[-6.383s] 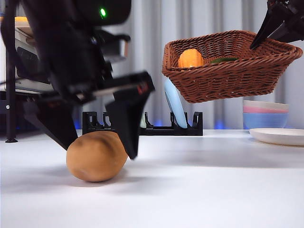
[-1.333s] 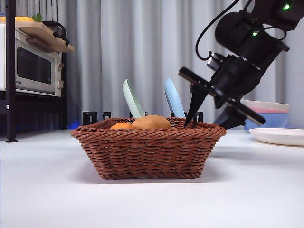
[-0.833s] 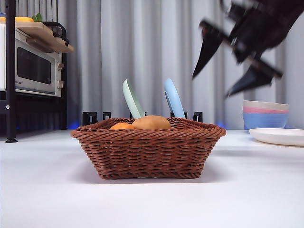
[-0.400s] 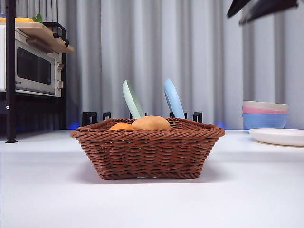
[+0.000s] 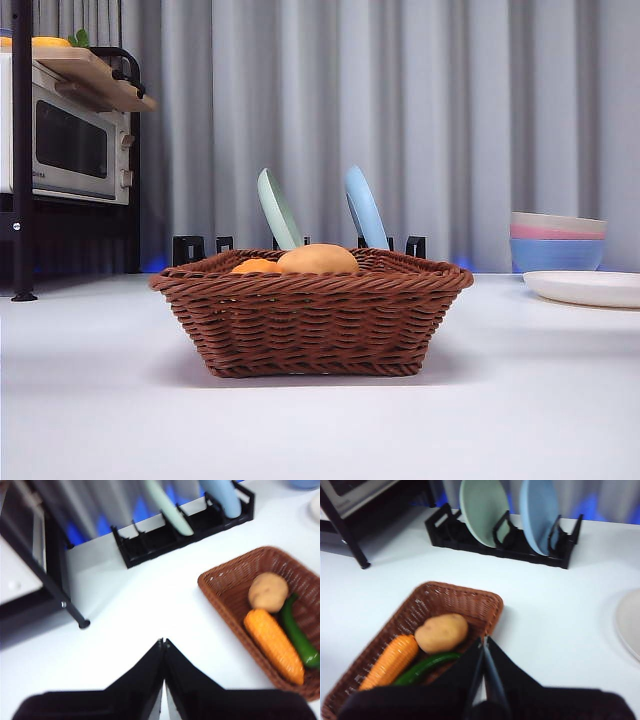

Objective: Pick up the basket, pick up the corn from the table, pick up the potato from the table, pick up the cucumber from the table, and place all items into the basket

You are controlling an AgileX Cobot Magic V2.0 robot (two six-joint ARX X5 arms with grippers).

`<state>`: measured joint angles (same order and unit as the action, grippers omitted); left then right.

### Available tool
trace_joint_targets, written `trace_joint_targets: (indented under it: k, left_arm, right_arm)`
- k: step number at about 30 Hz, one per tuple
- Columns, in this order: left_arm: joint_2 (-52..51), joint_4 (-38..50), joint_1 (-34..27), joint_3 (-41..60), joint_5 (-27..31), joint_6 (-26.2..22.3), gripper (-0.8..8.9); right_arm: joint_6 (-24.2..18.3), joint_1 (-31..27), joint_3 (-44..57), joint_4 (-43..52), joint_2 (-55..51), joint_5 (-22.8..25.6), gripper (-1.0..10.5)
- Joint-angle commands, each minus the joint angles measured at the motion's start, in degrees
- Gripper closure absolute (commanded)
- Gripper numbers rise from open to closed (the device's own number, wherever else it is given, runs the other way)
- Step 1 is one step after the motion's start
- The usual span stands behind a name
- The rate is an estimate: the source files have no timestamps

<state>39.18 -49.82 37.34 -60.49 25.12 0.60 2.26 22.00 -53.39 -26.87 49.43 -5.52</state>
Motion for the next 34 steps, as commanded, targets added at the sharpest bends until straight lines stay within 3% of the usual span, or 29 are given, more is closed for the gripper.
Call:
trace_joint_targets:
  k: [1,5,10,27,30,34]
  left_arm:
    - [-5.88,3.61,0.20,9.57,0.31,1.33,8.22]
    - [-11.93,6.69,0.20,18.08,-0.04,3.21,8.22]
    - [-13.09,6.38,0.17,19.85,-0.07,6.99,8.18]
    - [-13.35,6.45,0.20,19.96,0.02,6.95,8.17]
    - [-15.50,6.43,-1.36,19.96,0.28,4.42,8.17]
    - [-18.73,10.38,-6.19,21.53,-3.15,5.16,8.17]
  right_arm:
    - [-0.59,0.98,6.16,2.40,-4.44,1.64,9.6]
    - [-0.22,1.07,14.03,5.11,-11.30,1.55,9.6]
    - [1.29,0.90,16.83,3.69,-13.60,2.12,9.5]
    - [2.16,0.90,16.81,3.61,-13.44,2.91,9.5]
    - [2.14,0.90,16.81,3.61,-13.46,2.91,9.5]
    - [2.16,0.90,16.81,3.61,-13.44,2.91,9.5]
